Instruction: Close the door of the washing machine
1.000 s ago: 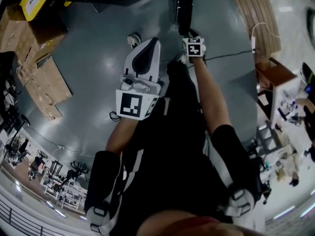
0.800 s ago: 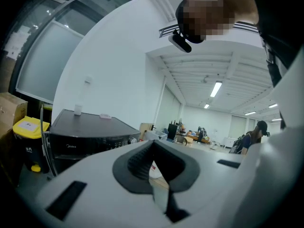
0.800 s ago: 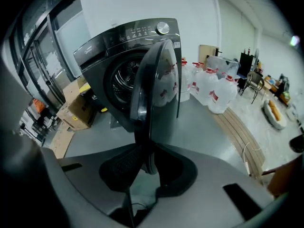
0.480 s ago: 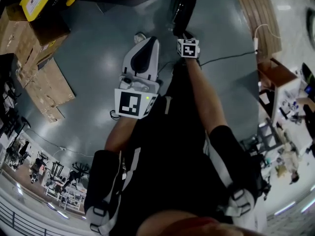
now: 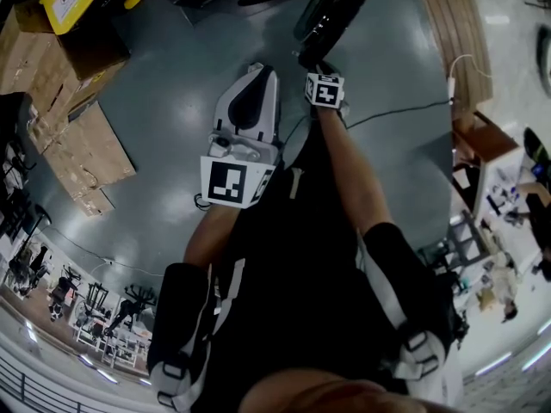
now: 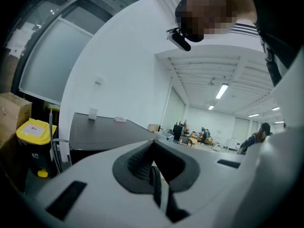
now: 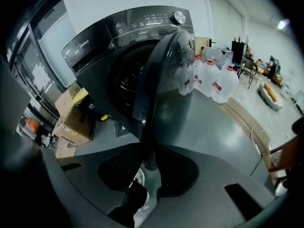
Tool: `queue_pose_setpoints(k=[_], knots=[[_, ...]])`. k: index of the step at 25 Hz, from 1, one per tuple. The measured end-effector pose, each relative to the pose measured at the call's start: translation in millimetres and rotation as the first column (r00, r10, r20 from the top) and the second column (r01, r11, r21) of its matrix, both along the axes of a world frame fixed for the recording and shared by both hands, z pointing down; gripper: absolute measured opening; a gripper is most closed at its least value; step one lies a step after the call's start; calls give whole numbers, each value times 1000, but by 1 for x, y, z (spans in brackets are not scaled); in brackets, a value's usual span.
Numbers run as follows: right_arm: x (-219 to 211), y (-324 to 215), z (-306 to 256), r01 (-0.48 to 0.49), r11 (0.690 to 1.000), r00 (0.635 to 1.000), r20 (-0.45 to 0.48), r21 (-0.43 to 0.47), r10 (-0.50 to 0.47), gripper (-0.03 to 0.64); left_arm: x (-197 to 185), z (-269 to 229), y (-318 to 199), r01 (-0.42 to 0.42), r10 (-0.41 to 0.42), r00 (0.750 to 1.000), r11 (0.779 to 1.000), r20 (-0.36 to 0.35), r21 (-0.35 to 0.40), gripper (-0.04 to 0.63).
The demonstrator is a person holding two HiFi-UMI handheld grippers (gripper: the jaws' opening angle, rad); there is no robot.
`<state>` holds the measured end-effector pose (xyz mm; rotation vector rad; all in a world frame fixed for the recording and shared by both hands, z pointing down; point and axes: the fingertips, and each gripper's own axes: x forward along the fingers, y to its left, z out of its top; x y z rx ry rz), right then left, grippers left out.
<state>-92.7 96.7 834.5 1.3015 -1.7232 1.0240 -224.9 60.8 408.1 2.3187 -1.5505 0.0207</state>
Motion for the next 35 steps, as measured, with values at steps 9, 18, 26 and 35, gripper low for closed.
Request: queue_pose_setpoints(k=[9, 18, 26, 35], knots=[[-62, -25, 2, -90, 996, 995, 41, -5, 90, 94, -64, 5, -24, -9, 9, 1000, 1000, 6, -4, 6], [-109, -56, 1, -152, 988, 985, 85, -6, 152, 97, -100, 12, -41, -27, 28, 1000, 1000, 8, -8, 5], [-135, -77, 0, -152, 988, 980, 128, 9, 150, 100, -116, 16, -50, -23, 24, 1000, 1000, 13, -16, 5], [-154, -97, -2, -139, 990, 975, 179, 18, 134, 101, -124, 23, -56, -39, 41, 998, 999, 47, -26, 6]])
